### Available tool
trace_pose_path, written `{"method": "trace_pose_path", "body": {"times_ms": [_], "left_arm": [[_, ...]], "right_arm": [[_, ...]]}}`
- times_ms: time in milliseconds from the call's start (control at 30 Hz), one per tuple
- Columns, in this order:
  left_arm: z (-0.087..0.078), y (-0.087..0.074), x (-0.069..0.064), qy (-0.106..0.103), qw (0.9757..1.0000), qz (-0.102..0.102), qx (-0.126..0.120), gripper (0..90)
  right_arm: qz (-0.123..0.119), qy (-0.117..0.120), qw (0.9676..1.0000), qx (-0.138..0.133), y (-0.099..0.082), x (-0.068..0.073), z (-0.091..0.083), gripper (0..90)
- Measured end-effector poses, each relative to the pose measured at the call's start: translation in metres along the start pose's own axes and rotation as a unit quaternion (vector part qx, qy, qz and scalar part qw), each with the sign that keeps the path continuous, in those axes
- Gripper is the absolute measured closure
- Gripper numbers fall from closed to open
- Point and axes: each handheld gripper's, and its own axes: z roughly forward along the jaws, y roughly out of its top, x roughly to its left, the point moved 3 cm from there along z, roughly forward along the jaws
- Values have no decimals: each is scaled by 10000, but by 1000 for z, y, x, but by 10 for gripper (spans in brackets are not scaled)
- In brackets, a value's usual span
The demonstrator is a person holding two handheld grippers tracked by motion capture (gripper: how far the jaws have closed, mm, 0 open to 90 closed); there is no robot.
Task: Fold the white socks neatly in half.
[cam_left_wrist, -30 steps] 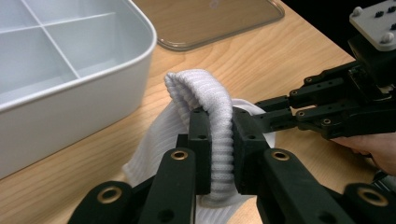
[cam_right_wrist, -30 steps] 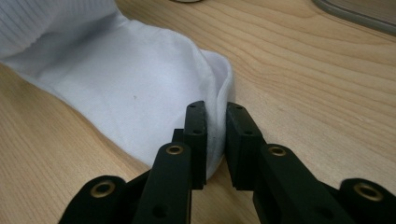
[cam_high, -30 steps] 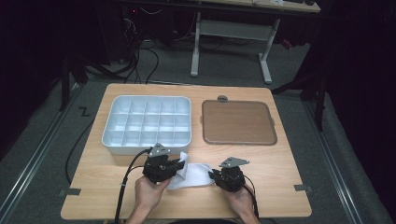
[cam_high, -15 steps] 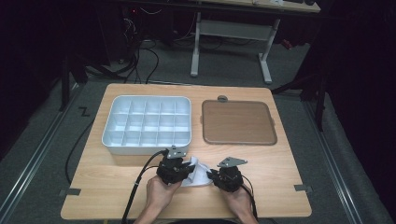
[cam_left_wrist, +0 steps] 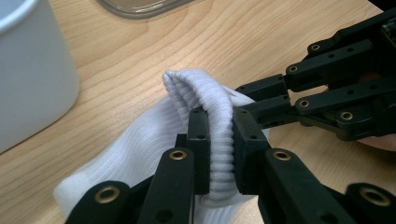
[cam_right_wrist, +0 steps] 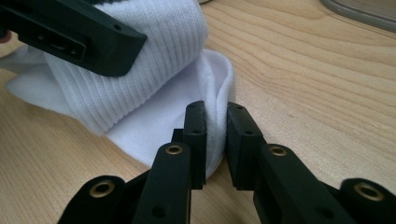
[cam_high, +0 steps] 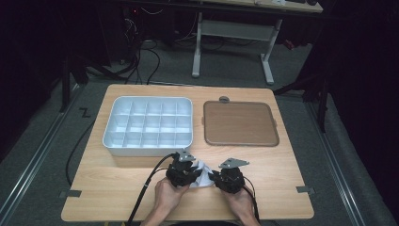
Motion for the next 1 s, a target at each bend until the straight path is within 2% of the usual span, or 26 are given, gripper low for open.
{"method": "trace_pose_path", "body": {"times_ms": [267,500,767,1000], "left_arm": [[5,-5,1,-11,10000,-12,54,771],[4,-4,0,-97,9999,-50,50,668],[-2,1,-5,-294,9994,-149,-107,532],[-14,8,-6,-433,9985,-194,-287,472]], "right_arm": [[6,1,10000,-2,0,0,0,795],[41,-28,10000,-6,0,-1,0,769],[67,-76,9999,-29,0,-2,-1,740],[77,-92,9999,-36,0,-3,-2,736]]}}
